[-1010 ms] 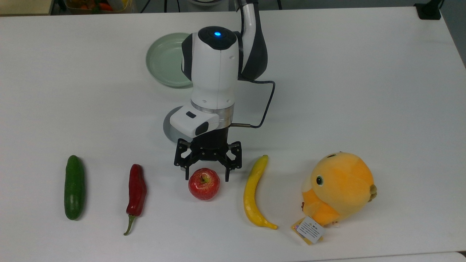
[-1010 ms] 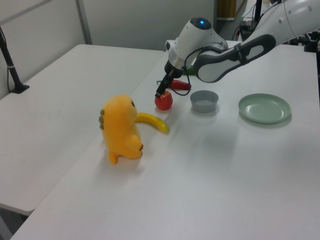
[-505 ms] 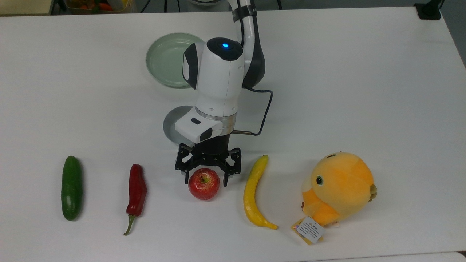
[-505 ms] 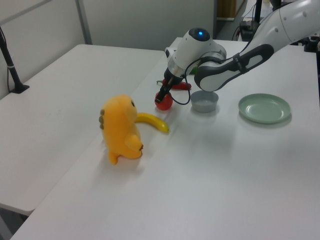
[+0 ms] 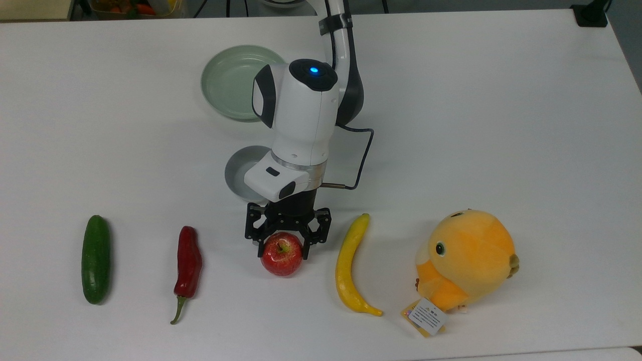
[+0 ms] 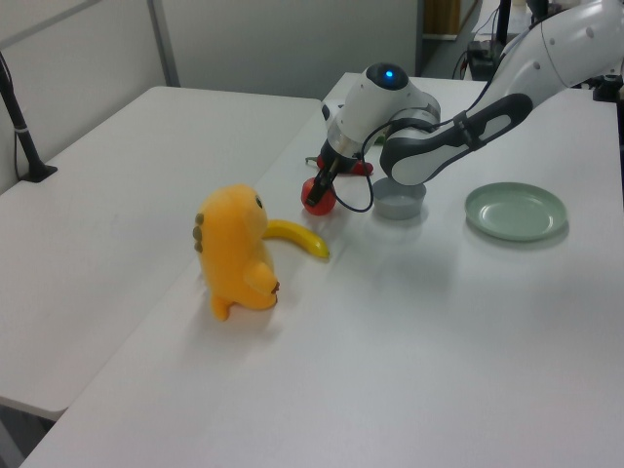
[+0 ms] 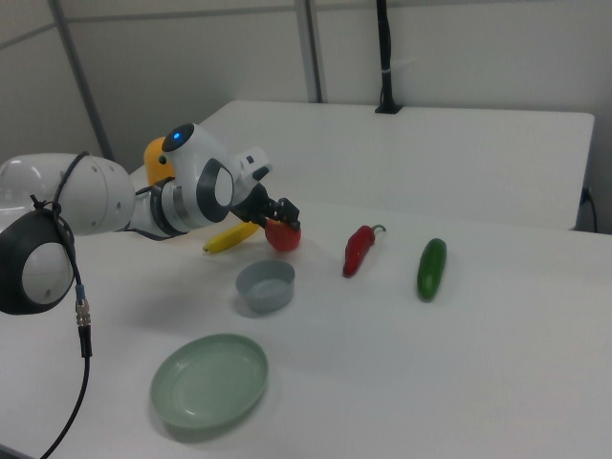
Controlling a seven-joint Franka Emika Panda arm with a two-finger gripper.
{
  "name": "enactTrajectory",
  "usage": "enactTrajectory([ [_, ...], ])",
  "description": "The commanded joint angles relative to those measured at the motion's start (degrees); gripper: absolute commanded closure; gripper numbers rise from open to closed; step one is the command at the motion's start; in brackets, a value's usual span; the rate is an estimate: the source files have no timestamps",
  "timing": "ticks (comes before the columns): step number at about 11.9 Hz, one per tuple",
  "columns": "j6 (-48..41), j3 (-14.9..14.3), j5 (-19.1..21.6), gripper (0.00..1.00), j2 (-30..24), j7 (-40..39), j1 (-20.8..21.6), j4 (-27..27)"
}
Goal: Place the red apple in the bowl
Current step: 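Close the gripper around the red apple, then lift the red apple and carry it over the grey bowl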
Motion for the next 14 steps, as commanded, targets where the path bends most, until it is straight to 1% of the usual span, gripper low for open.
enactTrajectory([
  [1, 0.76, -0.14, -1.79, 0.64, 0.36, 1.48, 0.21, 0.26],
  [4, 0.50, -0.05, -1.70, 0.65, -0.33, 1.48, 0.13, 0.17],
  [6, 0.41, -0.05, -1.26, 0.65, -2.78, 1.48, 0.04, -0.88],
  [8, -0.29, -0.05, -0.56, 0.65, -7.08, 1.57, 0.04, -1.93],
  [11, -1.17, 0.04, -0.47, 0.65, -17.35, 1.92, -0.14, -9.73],
  [12, -3.44, 0.04, -0.47, 0.64, -20.87, 1.92, -0.05, -11.68],
  [14, -10.46, 0.04, -0.12, 0.65, -25.02, 2.01, -0.05, -12.22],
])
